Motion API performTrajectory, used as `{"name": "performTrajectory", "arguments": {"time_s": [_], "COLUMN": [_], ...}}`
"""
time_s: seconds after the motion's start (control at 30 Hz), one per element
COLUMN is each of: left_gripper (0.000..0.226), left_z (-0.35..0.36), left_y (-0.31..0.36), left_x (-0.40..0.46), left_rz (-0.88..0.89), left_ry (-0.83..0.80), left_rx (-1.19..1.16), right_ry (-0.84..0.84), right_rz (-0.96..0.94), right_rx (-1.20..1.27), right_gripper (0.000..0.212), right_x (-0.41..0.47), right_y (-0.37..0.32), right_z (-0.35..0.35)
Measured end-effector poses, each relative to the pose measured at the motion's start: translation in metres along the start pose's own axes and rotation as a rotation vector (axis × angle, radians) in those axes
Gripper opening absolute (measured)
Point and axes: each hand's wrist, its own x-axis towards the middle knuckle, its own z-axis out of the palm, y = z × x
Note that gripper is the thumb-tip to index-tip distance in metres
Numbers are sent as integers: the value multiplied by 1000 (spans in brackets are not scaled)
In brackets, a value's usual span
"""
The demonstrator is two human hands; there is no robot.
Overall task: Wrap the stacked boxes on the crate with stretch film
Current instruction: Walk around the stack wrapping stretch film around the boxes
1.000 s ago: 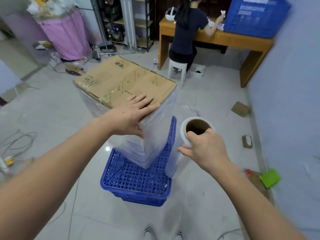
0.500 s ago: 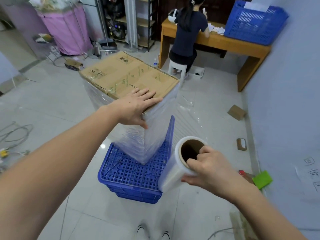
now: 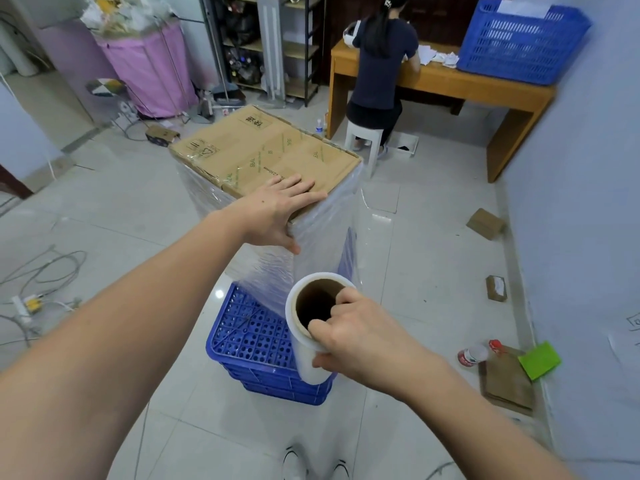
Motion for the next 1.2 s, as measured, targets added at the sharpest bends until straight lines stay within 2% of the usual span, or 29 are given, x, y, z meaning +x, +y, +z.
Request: {"name": "performTrajectory", "arguments": {"time_s": [0.23, 0.37, 0.43, 0.57, 0.7, 0.77, 0.83, 1.0, 1.2], "left_gripper": [119, 120, 119, 119, 119, 123, 124, 107, 105], "left_z": [0, 2, 4, 8, 7, 5, 2, -3, 0], "left_y": [1, -1, -3, -8, -15, -19, -26, -53, -40], "left_x": [-3, -4, -5, -6, -2, 1, 3, 12, 20], "left_rz": [12, 38, 56, 94, 150, 175, 216, 383, 343], "left_ry": [15, 34, 45, 56, 53, 39, 44, 132, 88], "left_rx": [19, 58, 83, 125, 117, 127, 161, 176, 174], "right_ry": [-63, -60, -78, -80, 21, -21, -81, 65, 167], "right_rz": [241, 490, 546, 739, 945, 1048, 1153, 1133, 952], "right_rx": [-34, -40, -48, 71, -24, -105, -87, -139, -163], "right_gripper": [34, 65, 60, 30, 48, 54, 62, 65, 51], "right_x": [3, 22, 32, 50, 71, 77, 81, 87, 75], "right_y": [-29, -43, -51, -68, -82, -83, -80, -71, -75], "right_z": [-5, -14, -16, -19, -5, -6, -11, 1, 17]}}
